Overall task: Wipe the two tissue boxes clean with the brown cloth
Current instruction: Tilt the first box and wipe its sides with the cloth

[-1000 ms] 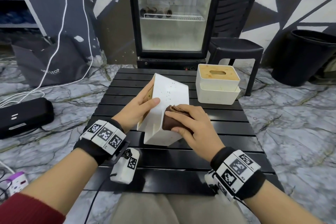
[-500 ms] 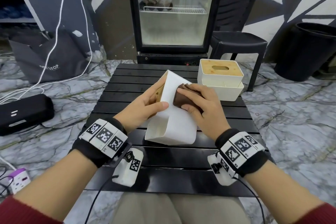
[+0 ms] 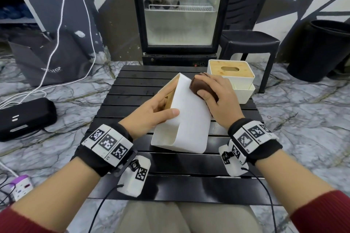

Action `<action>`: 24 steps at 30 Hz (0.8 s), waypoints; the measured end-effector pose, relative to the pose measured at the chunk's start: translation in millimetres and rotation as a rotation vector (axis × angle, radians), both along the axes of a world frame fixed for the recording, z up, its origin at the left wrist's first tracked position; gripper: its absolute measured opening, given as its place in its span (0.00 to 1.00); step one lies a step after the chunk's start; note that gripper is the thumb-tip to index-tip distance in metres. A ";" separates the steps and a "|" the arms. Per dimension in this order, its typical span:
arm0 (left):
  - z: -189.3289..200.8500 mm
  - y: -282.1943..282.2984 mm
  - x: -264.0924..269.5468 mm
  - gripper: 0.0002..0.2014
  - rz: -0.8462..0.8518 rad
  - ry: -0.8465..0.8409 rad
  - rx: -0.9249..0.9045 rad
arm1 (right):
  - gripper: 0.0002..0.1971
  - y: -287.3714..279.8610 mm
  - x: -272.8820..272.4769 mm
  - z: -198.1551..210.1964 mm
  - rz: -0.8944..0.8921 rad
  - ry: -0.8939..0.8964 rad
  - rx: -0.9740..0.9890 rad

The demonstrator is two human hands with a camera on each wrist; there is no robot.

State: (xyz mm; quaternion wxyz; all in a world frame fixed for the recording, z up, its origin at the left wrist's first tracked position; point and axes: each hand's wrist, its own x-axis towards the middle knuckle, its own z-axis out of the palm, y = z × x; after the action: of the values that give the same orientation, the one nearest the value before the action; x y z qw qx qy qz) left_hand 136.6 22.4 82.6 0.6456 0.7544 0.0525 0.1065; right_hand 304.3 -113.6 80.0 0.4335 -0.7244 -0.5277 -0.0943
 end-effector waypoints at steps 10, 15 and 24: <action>1.1 -1.7 0.8 0.34 -0.020 -0.015 -0.001 | 0.15 -7.2 20.7 1.7 -0.038 0.108 -0.069; 0.4 3.0 -1.6 0.36 -0.002 -0.014 -0.049 | 0.17 -23.4 10.5 -1.4 -0.007 0.021 -0.026; 4.9 -4.4 5.6 0.33 -0.023 -0.045 -0.070 | 0.17 -30.9 -44.2 -14.7 0.160 -0.120 0.066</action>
State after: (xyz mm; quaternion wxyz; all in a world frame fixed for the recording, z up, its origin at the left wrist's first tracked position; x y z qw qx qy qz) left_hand 142.3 18.1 87.4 0.6738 0.7293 0.0329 0.1141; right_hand 260.1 -144.5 65.3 0.4308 -0.6585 -0.6053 -0.1199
